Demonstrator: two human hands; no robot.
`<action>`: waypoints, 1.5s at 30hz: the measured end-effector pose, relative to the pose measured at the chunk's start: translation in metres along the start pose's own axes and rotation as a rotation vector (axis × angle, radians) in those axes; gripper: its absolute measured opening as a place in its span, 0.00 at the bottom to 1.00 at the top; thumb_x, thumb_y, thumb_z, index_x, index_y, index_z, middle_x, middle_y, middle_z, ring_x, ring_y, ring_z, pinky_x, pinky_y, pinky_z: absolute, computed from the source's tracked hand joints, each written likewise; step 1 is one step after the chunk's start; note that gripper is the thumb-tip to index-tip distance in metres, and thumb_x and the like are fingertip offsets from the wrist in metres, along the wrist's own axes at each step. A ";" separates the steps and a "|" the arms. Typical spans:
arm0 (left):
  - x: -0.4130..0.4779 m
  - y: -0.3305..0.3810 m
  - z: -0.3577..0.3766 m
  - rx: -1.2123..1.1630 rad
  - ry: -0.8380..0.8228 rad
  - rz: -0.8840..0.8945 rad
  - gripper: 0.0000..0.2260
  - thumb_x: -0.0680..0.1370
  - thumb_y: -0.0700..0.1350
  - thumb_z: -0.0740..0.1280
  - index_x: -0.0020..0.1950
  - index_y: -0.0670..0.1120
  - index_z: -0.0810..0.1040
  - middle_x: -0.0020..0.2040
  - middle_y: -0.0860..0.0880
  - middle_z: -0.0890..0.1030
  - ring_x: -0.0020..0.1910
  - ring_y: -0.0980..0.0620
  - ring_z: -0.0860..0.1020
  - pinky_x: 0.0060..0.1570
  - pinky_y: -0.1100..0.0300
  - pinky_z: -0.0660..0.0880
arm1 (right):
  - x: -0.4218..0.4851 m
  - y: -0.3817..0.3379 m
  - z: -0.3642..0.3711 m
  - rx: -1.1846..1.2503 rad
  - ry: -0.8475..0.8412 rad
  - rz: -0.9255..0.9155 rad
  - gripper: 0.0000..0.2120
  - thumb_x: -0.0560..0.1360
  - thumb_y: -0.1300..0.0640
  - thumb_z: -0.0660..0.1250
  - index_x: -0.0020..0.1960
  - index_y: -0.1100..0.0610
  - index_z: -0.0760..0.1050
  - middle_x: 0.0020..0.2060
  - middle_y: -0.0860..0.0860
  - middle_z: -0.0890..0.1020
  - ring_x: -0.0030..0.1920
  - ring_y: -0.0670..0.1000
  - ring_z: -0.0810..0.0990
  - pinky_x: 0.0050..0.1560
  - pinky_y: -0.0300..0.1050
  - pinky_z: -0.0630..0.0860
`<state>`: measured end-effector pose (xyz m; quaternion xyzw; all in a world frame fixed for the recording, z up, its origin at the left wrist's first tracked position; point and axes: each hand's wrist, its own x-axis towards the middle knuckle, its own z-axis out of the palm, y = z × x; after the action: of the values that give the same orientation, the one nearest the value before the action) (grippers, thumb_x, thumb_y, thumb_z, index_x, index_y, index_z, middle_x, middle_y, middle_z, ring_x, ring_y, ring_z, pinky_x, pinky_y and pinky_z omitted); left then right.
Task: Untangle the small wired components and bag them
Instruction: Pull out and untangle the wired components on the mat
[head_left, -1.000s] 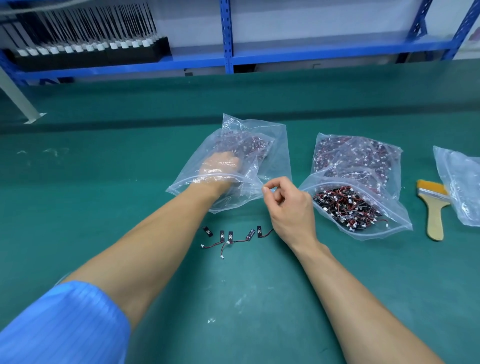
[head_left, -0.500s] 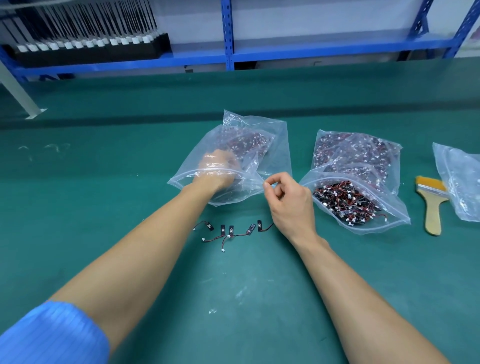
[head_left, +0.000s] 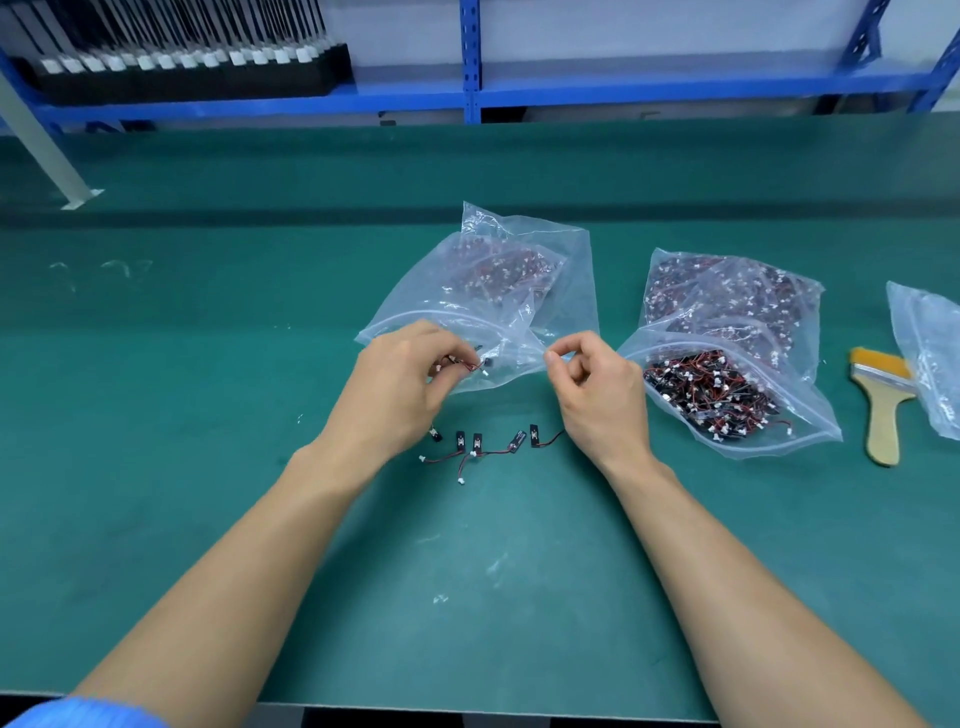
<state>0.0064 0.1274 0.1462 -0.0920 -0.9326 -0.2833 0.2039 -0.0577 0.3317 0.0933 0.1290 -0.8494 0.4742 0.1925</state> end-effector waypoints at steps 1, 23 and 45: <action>-0.006 0.003 -0.007 -0.082 0.009 0.018 0.06 0.77 0.38 0.72 0.49 0.48 0.85 0.45 0.53 0.82 0.44 0.53 0.80 0.49 0.56 0.78 | 0.000 0.000 0.000 -0.002 -0.004 0.001 0.07 0.79 0.55 0.69 0.42 0.48 0.76 0.24 0.46 0.70 0.29 0.48 0.70 0.37 0.51 0.74; -0.068 -0.020 -0.051 -0.412 -0.501 -0.094 0.22 0.70 0.37 0.73 0.58 0.60 0.82 0.52 0.58 0.85 0.37 0.56 0.80 0.36 0.61 0.77 | -0.003 0.000 0.001 0.023 -0.073 0.032 0.05 0.71 0.55 0.68 0.43 0.45 0.77 0.26 0.44 0.76 0.28 0.45 0.72 0.36 0.40 0.70; -0.054 -0.038 -0.016 -0.303 -0.635 -0.104 0.07 0.68 0.55 0.79 0.43 0.57 0.87 0.30 0.53 0.78 0.30 0.50 0.73 0.33 0.53 0.69 | -0.033 -0.048 -0.008 -0.077 -0.826 -0.418 0.02 0.69 0.56 0.73 0.40 0.49 0.82 0.22 0.47 0.65 0.26 0.48 0.64 0.33 0.44 0.69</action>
<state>0.0489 0.0841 0.1163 -0.1573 -0.9002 -0.3858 -0.1267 -0.0072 0.3155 0.1185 0.4682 -0.8278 0.3021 -0.0658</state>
